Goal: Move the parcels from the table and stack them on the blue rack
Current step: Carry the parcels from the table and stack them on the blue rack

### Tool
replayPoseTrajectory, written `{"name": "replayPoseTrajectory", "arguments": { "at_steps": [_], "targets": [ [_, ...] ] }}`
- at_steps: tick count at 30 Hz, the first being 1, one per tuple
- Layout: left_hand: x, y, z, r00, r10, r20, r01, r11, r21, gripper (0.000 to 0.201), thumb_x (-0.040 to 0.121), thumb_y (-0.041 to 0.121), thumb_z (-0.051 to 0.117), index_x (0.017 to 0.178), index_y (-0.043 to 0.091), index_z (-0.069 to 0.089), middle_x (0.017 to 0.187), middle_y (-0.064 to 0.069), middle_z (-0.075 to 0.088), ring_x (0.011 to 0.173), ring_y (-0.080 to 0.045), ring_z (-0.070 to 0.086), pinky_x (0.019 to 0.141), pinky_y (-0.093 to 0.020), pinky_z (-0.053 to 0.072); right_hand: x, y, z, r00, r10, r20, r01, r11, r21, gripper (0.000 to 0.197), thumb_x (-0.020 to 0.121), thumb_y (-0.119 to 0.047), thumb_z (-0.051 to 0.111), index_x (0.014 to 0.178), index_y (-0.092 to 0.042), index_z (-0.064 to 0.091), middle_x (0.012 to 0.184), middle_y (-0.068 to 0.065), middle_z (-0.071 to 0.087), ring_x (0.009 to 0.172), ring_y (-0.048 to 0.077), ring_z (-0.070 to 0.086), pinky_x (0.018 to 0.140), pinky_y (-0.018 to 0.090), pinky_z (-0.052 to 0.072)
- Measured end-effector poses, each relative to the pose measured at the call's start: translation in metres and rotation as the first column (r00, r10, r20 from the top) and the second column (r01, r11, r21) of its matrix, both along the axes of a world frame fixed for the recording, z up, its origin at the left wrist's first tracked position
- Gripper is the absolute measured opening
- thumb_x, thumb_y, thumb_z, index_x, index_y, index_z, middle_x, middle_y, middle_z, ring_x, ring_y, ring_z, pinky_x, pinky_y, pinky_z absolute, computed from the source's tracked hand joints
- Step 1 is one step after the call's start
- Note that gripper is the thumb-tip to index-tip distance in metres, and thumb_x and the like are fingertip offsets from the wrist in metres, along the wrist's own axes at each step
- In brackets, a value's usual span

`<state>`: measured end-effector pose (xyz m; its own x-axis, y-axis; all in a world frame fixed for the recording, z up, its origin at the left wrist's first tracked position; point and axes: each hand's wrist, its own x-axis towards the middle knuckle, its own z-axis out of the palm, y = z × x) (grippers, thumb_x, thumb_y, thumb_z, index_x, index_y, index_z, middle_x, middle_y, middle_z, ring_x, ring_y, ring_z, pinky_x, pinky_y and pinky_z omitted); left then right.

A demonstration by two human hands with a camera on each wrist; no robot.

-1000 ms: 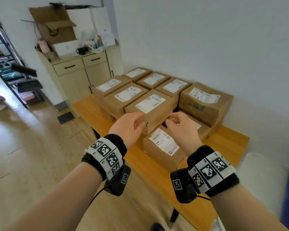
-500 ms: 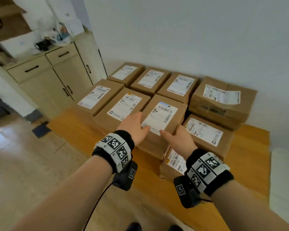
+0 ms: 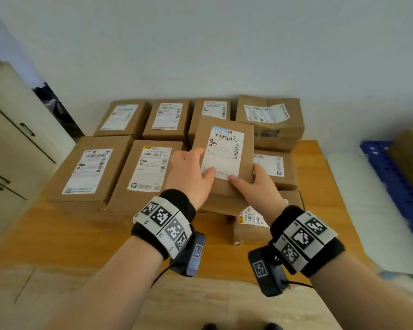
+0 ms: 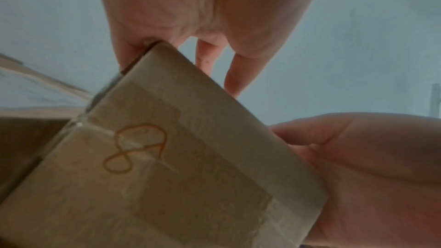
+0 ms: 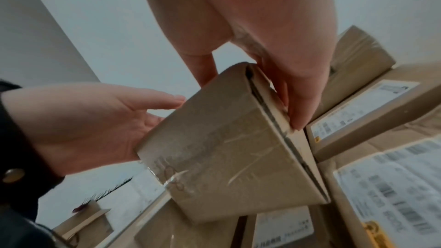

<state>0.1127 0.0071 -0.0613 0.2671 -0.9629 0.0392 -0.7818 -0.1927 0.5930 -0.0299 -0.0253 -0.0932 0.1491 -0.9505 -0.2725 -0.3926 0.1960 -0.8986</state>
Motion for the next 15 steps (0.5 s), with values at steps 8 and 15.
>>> {"name": "replayPoseTrajectory", "arguments": {
  "at_steps": [8,15],
  "targets": [
    [-0.081,0.001,0.021,0.978,-0.196,-0.065,0.187,0.974,-0.129,0.049,0.092,0.030,0.055,0.137,0.027,0.035,0.135,-0.002,0.031,0.090,-0.001,0.036,0.081,-0.012,0.031,-0.085,0.018,0.035,0.980,-0.183,0.074,0.193,0.967,-0.167,0.056,0.087,-0.028,0.064,0.136,-0.021,0.037,0.126,-0.004,0.056,0.108,0.013,0.057,0.089,0.033,0.053],
    [-0.203,0.005,0.041,0.940,-0.342,-0.008,0.332,0.917,-0.222,0.053,0.092,0.030,0.053,0.140,0.021,0.033,0.141,-0.001,0.039,0.129,-0.013,0.036,0.092,-0.017,0.024,-0.212,0.046,0.056,0.938,-0.310,0.153,0.340,0.907,-0.247,0.055,0.088,-0.024,0.063,0.137,-0.019,0.038,0.123,-0.006,0.055,0.108,0.012,0.056,0.092,0.032,0.050]
  ]
}}
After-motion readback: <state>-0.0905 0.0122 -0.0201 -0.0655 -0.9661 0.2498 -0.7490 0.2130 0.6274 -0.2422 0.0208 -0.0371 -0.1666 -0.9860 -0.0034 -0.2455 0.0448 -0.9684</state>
